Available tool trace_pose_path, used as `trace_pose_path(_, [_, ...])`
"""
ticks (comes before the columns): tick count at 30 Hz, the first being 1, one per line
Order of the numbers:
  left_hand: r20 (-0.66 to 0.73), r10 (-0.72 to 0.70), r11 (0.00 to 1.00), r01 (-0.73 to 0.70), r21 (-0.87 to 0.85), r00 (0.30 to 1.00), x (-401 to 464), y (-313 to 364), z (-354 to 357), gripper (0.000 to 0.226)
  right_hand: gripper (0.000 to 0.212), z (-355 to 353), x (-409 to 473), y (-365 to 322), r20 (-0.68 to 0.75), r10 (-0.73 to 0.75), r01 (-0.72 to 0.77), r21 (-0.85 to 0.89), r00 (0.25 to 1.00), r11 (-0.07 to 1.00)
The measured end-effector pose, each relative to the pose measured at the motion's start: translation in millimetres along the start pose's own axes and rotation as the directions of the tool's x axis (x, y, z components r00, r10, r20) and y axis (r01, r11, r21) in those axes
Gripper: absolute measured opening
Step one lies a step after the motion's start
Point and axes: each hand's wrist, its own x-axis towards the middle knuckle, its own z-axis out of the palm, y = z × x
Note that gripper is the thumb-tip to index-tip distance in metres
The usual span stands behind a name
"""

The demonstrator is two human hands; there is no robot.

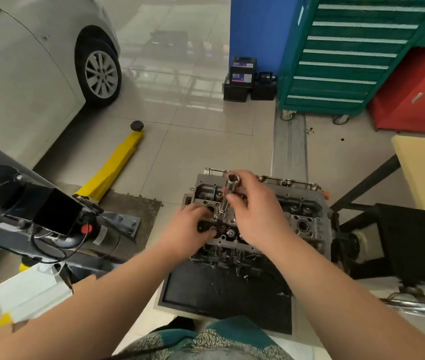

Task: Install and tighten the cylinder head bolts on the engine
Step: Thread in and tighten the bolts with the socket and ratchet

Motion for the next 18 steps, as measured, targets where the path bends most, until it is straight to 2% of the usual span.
trace_pose_path(1, [-0.008, -0.052, 0.995, 0.052, 0.083, 0.999, -7, -8, 12, 0.053, 0.042, 0, -3, 6, -0.008, -0.005, 0.005, -0.006, 1.0, 1.0])
trace_pose_path(3, [0.01, -0.118, 0.985, 0.116, 0.13, 0.993, -22, -20, 34, 0.062, 0.043, 1, -6, 14, -0.018, -0.004, 0.004, -0.019, 1.0, 1.0])
trace_pose_path(5, [-0.059, -0.173, 0.985, 0.172, -0.024, 0.983, -34, -29, 53, 0.082, 0.045, 2, -6, 21, -0.02, 0.008, -0.009, -0.011, 1.0, 1.0])
trace_pose_path(7, [-0.147, -0.361, 0.913, 0.317, -0.256, 0.921, -39, -33, 58, 0.096, 0.047, 4, -5, 25, -0.012, 0.009, -0.009, -0.006, 1.0, 1.0])
trace_pose_path(9, [-0.115, -0.527, 0.798, 0.444, -0.407, 0.842, -39, -38, 58, 0.087, 0.046, 7, -4, 26, 0.001, -0.005, 0.005, -0.016, 1.0, 1.0])
trace_pose_path(10, [-0.074, -0.548, 0.774, 0.472, -0.422, 0.833, -39, -42, 58, 0.076, 0.045, 8, -3, 26, 0.005, -0.016, 0.017, -0.026, 1.0, 1.0])
trace_pose_path(12, [-0.017, -0.525, 0.791, 0.48, -0.38, 0.851, -39, -45, 55, 0.058, 0.043, 11, -2, 26, 0.007, -0.044, 0.044, -0.04, 0.999, 0.998])
trace_pose_path(18, [0.064, -0.416, 0.871, 0.418, -0.259, 0.907, -25, -49, 43, 0.057, 0.045, 14, 2, 23, -0.014, -0.122, 0.12, -0.097, 0.992, 0.988])
